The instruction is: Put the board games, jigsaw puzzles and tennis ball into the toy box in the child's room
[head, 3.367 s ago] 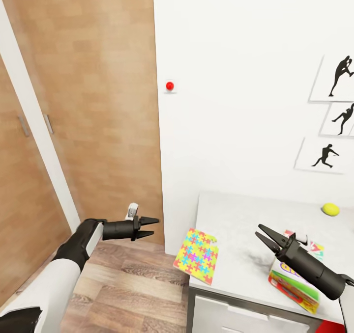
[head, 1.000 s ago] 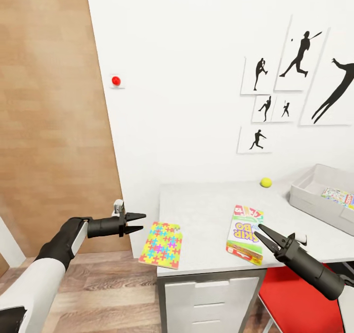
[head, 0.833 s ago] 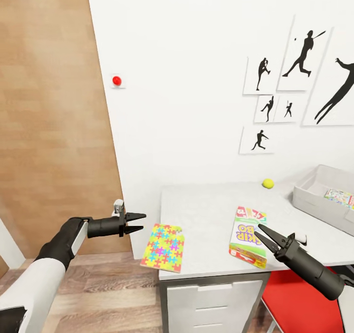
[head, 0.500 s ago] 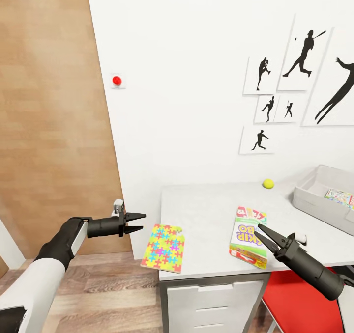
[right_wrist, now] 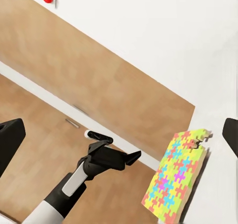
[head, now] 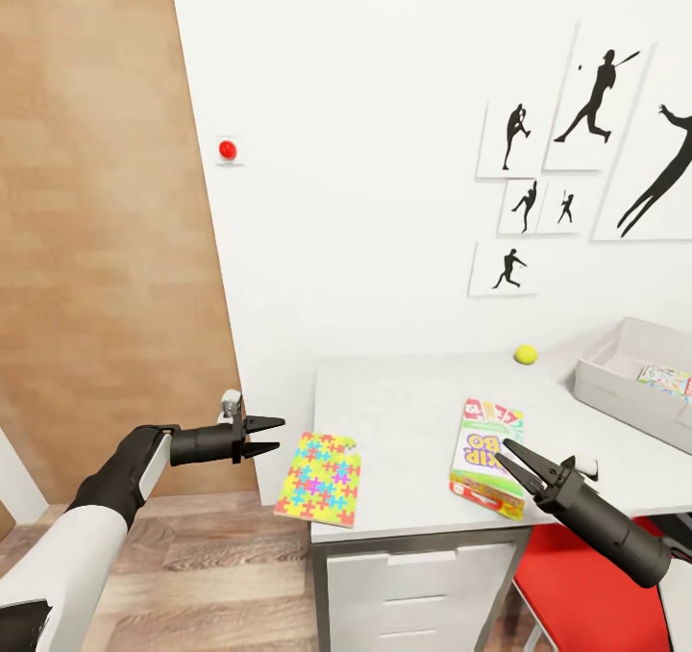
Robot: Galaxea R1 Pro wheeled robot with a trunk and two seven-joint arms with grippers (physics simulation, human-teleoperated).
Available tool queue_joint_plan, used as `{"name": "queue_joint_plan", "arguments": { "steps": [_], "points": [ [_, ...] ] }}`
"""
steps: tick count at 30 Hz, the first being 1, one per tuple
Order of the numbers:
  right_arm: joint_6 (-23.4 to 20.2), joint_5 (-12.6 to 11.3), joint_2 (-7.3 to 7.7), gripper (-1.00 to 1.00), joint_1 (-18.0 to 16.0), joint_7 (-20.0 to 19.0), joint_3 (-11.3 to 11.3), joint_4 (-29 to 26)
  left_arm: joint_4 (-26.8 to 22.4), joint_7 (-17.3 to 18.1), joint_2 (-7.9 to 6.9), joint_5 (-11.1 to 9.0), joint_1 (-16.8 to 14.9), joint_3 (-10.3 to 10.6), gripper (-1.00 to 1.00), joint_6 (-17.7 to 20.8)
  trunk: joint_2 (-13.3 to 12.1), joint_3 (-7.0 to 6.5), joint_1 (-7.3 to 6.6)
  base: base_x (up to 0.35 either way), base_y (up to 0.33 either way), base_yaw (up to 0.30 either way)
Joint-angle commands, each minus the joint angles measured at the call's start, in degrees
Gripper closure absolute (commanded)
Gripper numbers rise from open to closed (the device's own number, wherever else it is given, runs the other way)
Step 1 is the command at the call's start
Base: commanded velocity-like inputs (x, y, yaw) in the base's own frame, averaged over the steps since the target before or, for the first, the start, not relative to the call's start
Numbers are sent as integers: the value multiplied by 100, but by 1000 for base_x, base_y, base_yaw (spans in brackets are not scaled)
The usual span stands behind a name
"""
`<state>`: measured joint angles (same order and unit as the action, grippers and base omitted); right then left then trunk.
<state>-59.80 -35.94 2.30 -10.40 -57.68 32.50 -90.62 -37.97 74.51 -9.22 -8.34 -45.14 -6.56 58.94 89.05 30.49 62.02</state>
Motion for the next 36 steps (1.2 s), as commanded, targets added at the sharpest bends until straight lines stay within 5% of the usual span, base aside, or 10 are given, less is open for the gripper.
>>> {"name": "queue_joint_plan", "arguments": {
  "steps": [1,11,18,27,36],
  "points": [
    [-20,17,-1,-100,-4,-31,4,0,0,9,0,-10,-4,-3,-100,45,45,24,22,0,0,0],
    [-20,11,3,-100,0,-81,2,0,0,-7,0,6,-4,0,-100,41,446,204,242,0,0,0],
    [-20,16,30,-100,2,-589,14,0,0,-12,-9,8,-4,3,-100,39,727,330,396,0,0,0],
    [-20,17,61,-100,2,-736,12,0,0,-7,-291,1,-4,-15,-100,46,1088,491,593,0,0,0],
    [-20,17,54,-100,2,-744,11,0,0,-14,-340,5,-4,-20,-100,47,1449,653,791,0,0,0]
  ]
}}
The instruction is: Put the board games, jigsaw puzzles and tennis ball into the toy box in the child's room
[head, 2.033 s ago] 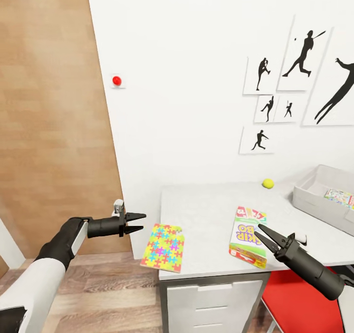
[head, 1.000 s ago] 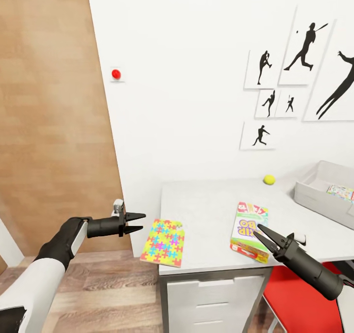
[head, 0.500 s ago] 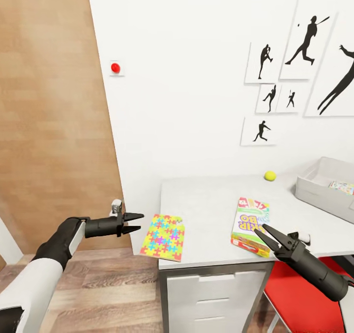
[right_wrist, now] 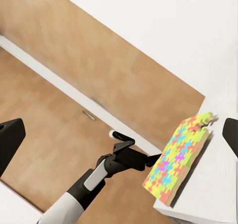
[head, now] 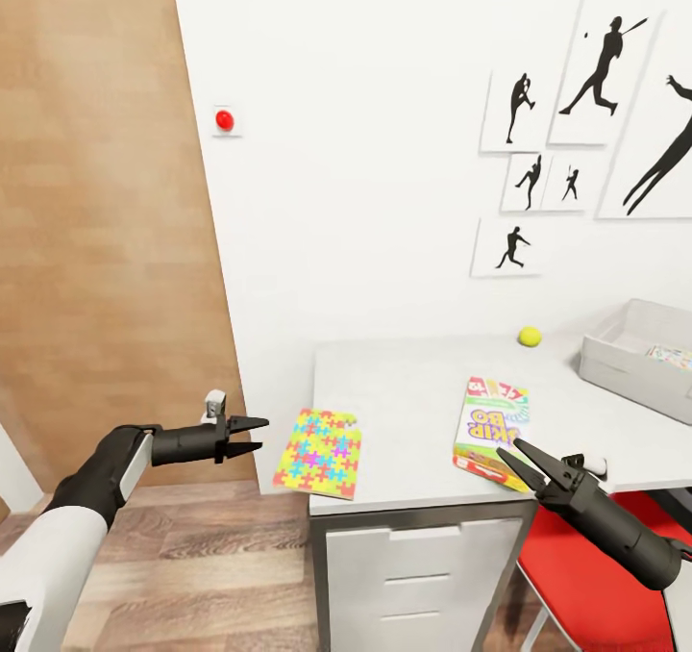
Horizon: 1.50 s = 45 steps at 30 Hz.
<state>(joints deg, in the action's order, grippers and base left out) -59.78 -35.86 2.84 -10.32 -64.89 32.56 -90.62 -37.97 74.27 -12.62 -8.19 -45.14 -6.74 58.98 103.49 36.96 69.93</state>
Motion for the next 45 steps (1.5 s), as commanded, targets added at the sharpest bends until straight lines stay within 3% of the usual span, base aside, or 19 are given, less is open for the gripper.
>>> {"name": "queue_joint_plan", "arguments": {
  "steps": [1,9,45],
  "points": [
    [-22,9,-1,-100,-5,-23,5,0,0,8,1,-9,-3,-2,-100,43,44,24,22,0,0,0],
    [-22,9,-11,-100,-5,-23,0,0,5,-32,33,0,-3,9,-100,35,365,168,198,0,0,0],
    [-22,9,-21,-100,-5,-23,-4,0,18,-45,49,-5,-3,24,-100,8,365,168,198,0,-38,0]
  ]
}}
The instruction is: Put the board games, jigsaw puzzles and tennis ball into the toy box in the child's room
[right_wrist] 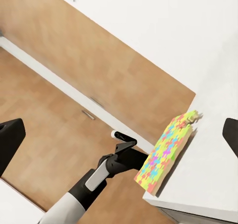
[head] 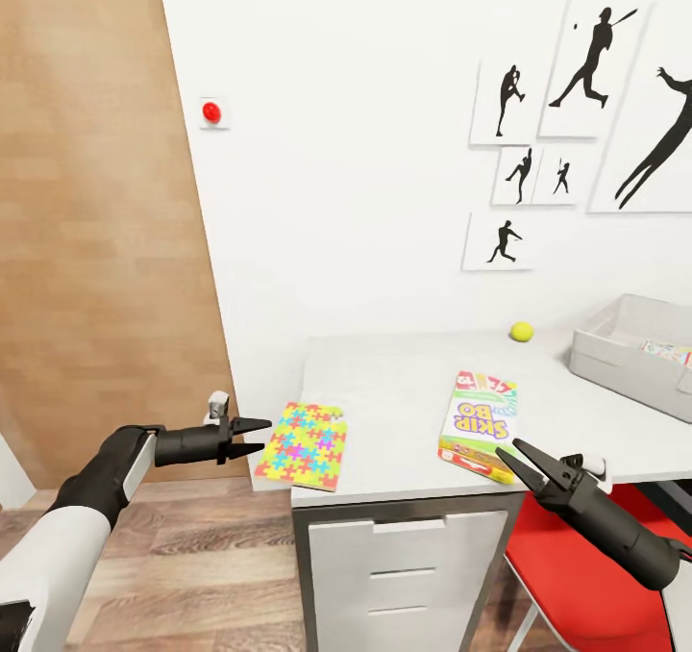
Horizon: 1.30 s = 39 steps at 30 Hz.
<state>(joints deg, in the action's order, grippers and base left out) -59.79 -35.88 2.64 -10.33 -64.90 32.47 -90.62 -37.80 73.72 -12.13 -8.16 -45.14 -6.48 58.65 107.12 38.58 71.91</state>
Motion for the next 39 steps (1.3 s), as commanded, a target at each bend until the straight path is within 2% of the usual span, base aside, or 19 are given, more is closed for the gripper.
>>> {"name": "queue_joint_plan", "arguments": {
  "steps": [1,39],
  "points": [
    [-21,11,0,-100,-4,-23,5,0,0,11,0,-9,-3,-2,-100,41,3,6,-1,0,-2,0],
    [-21,11,0,-100,-4,-24,5,0,0,28,0,-15,-3,-2,-100,41,3,6,-1,0,-39,0]
  ]
}}
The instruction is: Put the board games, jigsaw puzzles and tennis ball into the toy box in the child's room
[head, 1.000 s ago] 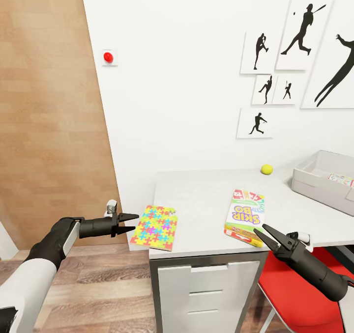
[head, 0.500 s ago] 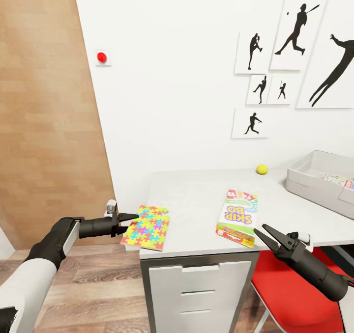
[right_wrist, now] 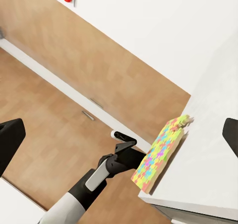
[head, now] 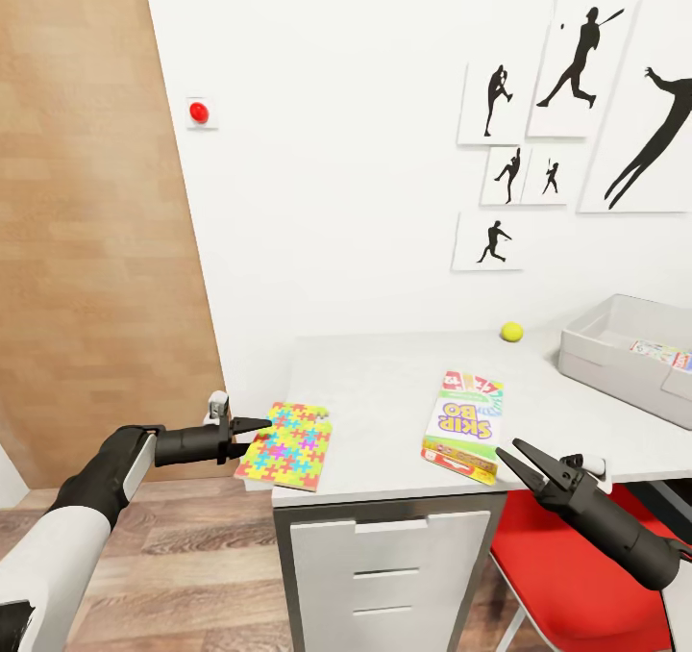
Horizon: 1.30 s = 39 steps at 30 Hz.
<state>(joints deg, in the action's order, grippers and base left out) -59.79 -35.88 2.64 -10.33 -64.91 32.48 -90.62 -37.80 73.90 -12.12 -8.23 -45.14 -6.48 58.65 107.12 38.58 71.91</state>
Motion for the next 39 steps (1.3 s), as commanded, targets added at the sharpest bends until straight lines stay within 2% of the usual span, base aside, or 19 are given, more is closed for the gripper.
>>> {"name": "queue_joint_plan", "arguments": {
  "steps": [1,11,12,32,39],
  "points": [
    [-21,11,0,-100,-5,-23,5,0,0,11,0,-9,-3,-2,-100,42,3,6,-1,0,0,0],
    [-21,11,8,-100,-5,-23,4,0,0,30,-8,-16,-3,-1,-100,43,3,6,-1,0,0,0],
    [-21,11,8,-100,-5,-23,4,0,0,33,-8,-17,-3,-1,100,43,3,6,-1,0,0,0],
    [-21,11,0,-100,-5,-23,4,0,0,64,-18,-47,-3,-28,100,42,3,6,-1,0,0,0],
    [-21,11,11,-100,-5,-28,4,0,0,72,-18,-54,-3,-18,100,64,-278,-120,-154,0,0,0]
  ]
}}
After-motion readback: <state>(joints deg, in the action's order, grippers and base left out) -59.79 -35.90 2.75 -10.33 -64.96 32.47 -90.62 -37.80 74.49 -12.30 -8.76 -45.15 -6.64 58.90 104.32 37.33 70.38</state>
